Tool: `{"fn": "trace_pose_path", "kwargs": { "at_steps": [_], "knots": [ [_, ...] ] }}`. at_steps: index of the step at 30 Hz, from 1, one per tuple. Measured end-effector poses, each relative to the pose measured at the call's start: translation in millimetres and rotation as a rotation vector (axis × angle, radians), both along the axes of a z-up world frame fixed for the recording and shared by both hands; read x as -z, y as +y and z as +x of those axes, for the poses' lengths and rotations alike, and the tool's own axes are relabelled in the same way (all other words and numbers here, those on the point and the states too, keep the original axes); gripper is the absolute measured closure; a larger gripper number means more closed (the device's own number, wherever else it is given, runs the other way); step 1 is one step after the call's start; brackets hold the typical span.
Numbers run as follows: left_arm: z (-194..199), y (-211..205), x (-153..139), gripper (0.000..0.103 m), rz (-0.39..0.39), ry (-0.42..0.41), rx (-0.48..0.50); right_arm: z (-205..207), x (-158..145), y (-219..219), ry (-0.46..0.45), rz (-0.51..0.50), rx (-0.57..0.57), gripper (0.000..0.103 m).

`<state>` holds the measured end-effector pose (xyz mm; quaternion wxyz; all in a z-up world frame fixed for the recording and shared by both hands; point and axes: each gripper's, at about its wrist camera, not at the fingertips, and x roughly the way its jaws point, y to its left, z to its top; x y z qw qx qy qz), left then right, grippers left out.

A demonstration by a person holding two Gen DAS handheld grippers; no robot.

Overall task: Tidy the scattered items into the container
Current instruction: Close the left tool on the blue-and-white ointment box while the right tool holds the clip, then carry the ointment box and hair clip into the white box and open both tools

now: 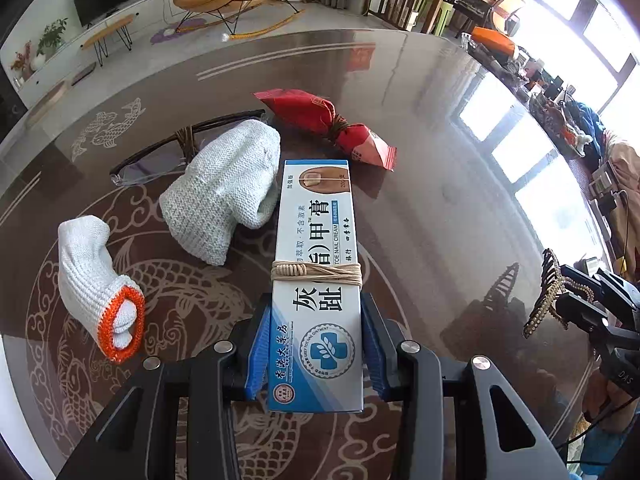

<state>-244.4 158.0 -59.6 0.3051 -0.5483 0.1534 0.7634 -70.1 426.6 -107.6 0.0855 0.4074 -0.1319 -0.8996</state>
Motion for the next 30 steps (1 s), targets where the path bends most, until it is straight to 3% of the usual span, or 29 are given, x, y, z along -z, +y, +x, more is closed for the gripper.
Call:
{"fn": "trace_pose_path", "kwargs": {
  "at_steps": [6, 16, 22, 26, 30],
  "knots": [
    [34.6, -34.6, -23.7, 0.062, 0.007, -0.032, 0.022, 13.4, -13.9, -7.1, -0.018, 0.003, -0.047, 0.07],
    [65.9, -131.4, -88.7, 0.062, 0.046, 0.049, -0.063, 19.7, -46.9, -71.2, -0.012, 0.019, -0.155, 0.07],
    [71.8, -233.4, -137.6, 0.062, 0.128, 0.116, -0.246, 4.0, -64.0, -146.8, -0.025, 0.016, -0.295, 0.07],
    [76.4, -330.3, -176.8, 0.062, 0.165, 0.194, -0.417, -15.9, -99.7, -222.0, 0.03, 0.017, -0.415, 0.07],
    [79.2, -430.9, -198.7, 0.062, 0.139, 0.264, -0.592, -43.0, -146.2, -320.6, 0.1, 0.002, -0.552, 0.07]
  ]
}}
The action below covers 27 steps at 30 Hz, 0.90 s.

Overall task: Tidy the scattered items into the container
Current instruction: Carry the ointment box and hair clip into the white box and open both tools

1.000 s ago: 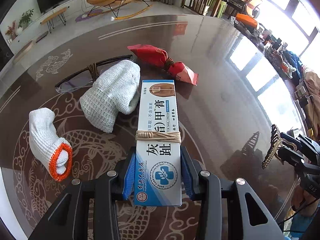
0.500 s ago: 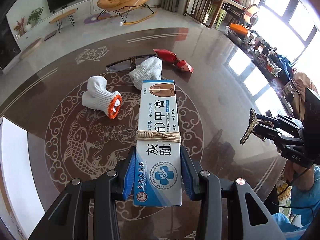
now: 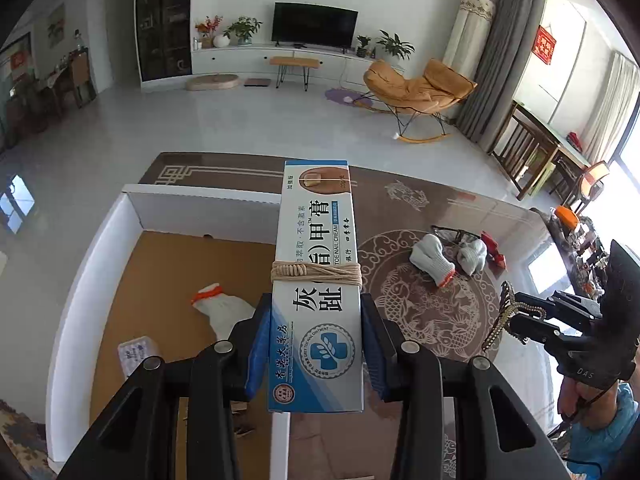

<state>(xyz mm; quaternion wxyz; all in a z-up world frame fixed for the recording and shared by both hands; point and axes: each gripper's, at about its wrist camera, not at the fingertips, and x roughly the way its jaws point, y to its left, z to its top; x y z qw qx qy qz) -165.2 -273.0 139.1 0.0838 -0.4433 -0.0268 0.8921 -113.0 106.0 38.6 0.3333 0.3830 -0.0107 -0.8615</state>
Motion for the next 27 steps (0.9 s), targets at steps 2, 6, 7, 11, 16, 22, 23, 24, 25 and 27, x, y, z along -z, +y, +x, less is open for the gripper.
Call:
{"fn": "trace_pose_path", "kwargs": {
  "at_steps": [2, 6, 7, 11, 16, 22, 23, 24, 25, 27],
  "knots": [
    [-1.5, -41.3, 4.0, 0.062, -0.039, 0.0, -0.073, -12.6, -17.9, -56.8, 0.024, -0.011, -0.07, 0.07],
    [-11.6, -106.8, 34.2, 0.062, -0.064, -0.043, -0.18, -30.2, -31.2, -166.9, 0.014, -0.043, -0.209, 0.07],
    [-15.5, -118.0, 44.2, 0.062, -0.065, -0.054, -0.198, -32.2, -28.5, -194.1, 0.005, -0.038, -0.244, 0.07],
    [-37.3, -147.2, 83.3, 0.062, -0.064, -0.093, -0.236, -39.4, 8.3, -282.0, -0.037, 0.034, -0.355, 0.07],
    [-66.7, -153.2, 124.7, 0.062, -0.062, -0.134, -0.23, -49.4, 65.3, -339.4, -0.047, 0.15, -0.425, 0.07],
    [-80.7, -146.6, 168.9, 0.032, -0.146, -0.24, -0.269, -65.6, 103.4, -355.2, -0.132, 0.215, -0.413, 0.041],
    [-77.9, -147.3, 171.0, 0.012, -0.167, -0.235, -0.281, -64.4, 103.4, -352.6, -0.124, 0.215, -0.414, 0.037],
    [-74.2, -147.4, 169.6, 0.01, -0.168, -0.223, -0.287, -61.2, 100.8, -348.9, -0.112, 0.206, -0.415, 0.037],
    [-70.1, -146.9, 166.6, 0.01, -0.157, -0.214, -0.29, -53.0, 93.8, -342.4, -0.103, 0.185, -0.416, 0.037],
    [-62.1, -142.2, 155.1, 0.01, -0.146, -0.188, -0.291, -42.3, 83.0, -326.3, -0.096, 0.131, -0.406, 0.037]
  ]
}}
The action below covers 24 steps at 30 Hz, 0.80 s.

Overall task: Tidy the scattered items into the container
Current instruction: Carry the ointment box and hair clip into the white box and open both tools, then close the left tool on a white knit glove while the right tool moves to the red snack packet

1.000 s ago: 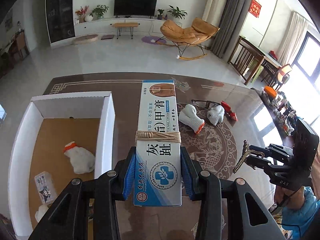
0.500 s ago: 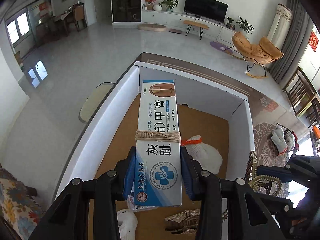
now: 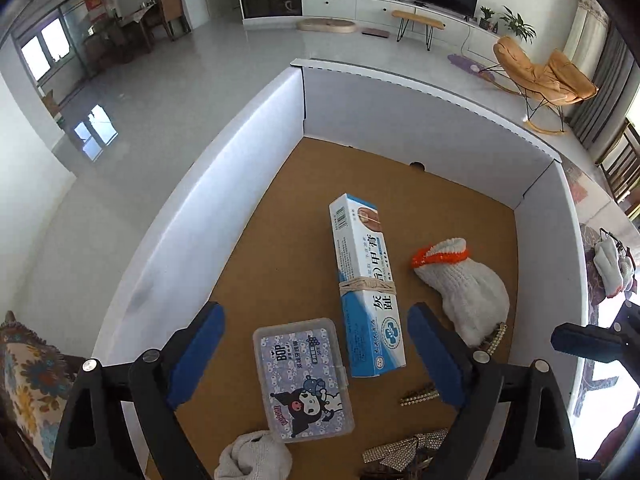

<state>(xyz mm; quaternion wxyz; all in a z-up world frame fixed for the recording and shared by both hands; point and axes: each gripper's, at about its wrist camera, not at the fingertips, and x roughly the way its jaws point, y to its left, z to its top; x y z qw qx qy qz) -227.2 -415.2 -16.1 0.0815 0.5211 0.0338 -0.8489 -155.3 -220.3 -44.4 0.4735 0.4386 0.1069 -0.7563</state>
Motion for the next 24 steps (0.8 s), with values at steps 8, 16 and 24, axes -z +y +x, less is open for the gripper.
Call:
{"fn": "trace_pose_path", "kwargs": {
  "at_steps": [8, 16, 24],
  "knots": [
    [35.1, 95.2, -72.8, 0.009, -0.056, 0.145, 0.174, 57.3, -7.7, 146.6, 0.055, -0.124, 0.186, 0.037],
    [25.8, 271.9, -67.0, 0.008, 0.018, 0.049, 0.426, 89.1, 58.0, 360.4, 0.06, 0.031, 0.526, 0.037],
    [-2.6, 411.5, -7.1, 0.008, -0.056, -0.11, 0.516, 118.7, 65.8, 499.1, 0.138, 0.099, 0.687, 0.037]
  ]
}}
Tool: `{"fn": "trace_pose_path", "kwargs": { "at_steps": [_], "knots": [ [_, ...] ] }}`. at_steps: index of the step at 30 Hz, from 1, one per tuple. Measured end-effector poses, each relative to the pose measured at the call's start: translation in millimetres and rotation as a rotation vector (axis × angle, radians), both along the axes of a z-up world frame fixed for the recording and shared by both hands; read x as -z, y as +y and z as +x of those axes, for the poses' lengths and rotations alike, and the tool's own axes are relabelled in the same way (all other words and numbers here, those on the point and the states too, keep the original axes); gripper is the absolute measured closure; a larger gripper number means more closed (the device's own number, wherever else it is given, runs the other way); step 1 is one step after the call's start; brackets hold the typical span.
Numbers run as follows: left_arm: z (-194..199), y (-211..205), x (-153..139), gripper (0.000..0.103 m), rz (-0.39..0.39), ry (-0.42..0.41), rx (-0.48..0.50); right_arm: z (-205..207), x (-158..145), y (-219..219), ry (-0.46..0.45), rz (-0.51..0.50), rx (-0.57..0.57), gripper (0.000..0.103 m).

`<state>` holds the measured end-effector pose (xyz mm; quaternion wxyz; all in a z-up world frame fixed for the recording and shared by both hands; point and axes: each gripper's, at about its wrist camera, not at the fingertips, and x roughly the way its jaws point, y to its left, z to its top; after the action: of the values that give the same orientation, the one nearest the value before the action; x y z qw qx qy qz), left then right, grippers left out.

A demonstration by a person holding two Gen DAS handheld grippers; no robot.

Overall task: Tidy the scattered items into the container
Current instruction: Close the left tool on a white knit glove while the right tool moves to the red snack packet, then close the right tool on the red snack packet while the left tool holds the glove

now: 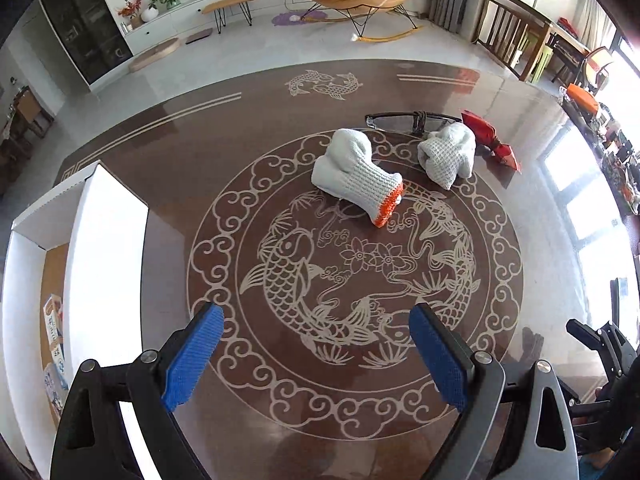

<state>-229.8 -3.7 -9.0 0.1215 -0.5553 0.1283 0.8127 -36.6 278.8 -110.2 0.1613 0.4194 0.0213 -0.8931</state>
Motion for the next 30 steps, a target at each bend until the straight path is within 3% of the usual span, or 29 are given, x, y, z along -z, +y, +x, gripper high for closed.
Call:
{"fn": "trace_pose_path", "kwargs": {
  "at_steps": [3, 8, 17, 25, 27, 30],
  "knots": [
    [-20.7, 22.7, 15.6, 0.008, -0.006, -0.022, -0.036, -1.6, -0.3, 20.3, -0.004, -0.033, 0.015, 0.037],
    [-64.0, 40.8, 28.0, 0.008, 0.061, -0.019, -0.186, -6.6, 10.5, 33.3, -0.025, -0.079, 0.038, 0.037],
    [-110.5, 48.4, 67.5, 0.008, 0.077, -0.033, -0.352, -6.8, 25.1, 40.3, -0.027, -0.143, 0.042, 0.037],
    [-116.8, 47.6, 93.6, 0.008, 0.089, -0.069, -0.38, -7.7, 27.7, 43.2, -0.041, -0.176, 0.049, 0.037],
    [-117.5, 51.6, 95.4, 0.0, 0.043, -0.058, -0.351, -7.4, 27.9, 49.0, -0.046, -0.22, 0.056, 0.037],
    [-120.5, 47.4, 96.1, 0.0, 0.062, -0.069, -0.338, -13.0, 23.1, 61.0, -0.037, -0.266, 0.07, 0.037]
  ]
}}
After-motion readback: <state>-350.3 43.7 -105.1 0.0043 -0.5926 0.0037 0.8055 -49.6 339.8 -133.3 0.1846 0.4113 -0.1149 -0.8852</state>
